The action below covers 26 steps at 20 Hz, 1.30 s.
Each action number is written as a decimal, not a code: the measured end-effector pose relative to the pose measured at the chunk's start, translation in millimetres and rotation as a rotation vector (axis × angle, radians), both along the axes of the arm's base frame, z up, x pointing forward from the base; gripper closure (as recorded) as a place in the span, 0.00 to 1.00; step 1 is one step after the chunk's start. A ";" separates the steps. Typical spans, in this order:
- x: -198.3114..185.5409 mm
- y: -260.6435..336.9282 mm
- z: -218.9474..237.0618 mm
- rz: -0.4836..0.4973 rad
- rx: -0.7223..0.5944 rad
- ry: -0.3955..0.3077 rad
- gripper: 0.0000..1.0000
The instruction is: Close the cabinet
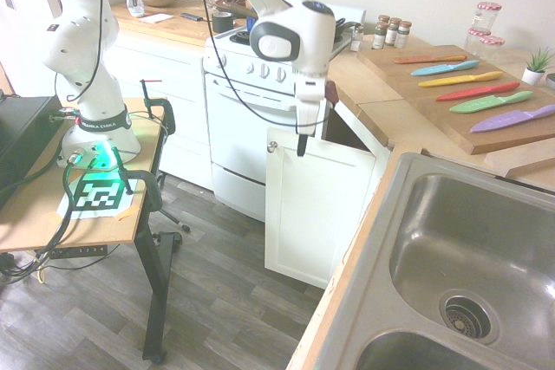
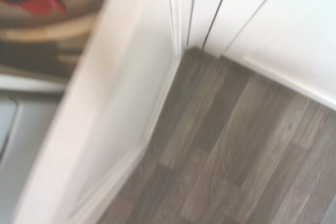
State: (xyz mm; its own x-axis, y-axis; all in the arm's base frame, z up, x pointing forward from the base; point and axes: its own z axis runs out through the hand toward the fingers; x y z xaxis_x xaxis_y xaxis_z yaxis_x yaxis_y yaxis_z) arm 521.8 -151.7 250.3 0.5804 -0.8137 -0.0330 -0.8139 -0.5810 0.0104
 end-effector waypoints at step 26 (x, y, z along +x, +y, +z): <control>4.6 43.2 -34.2 0.186 -0.069 0.019 1.00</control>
State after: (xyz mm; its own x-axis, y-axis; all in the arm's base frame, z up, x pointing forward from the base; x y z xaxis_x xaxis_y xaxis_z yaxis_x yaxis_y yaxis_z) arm 526.4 -108.5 216.1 0.7205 -0.6935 0.0067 -0.6921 -0.7184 0.0702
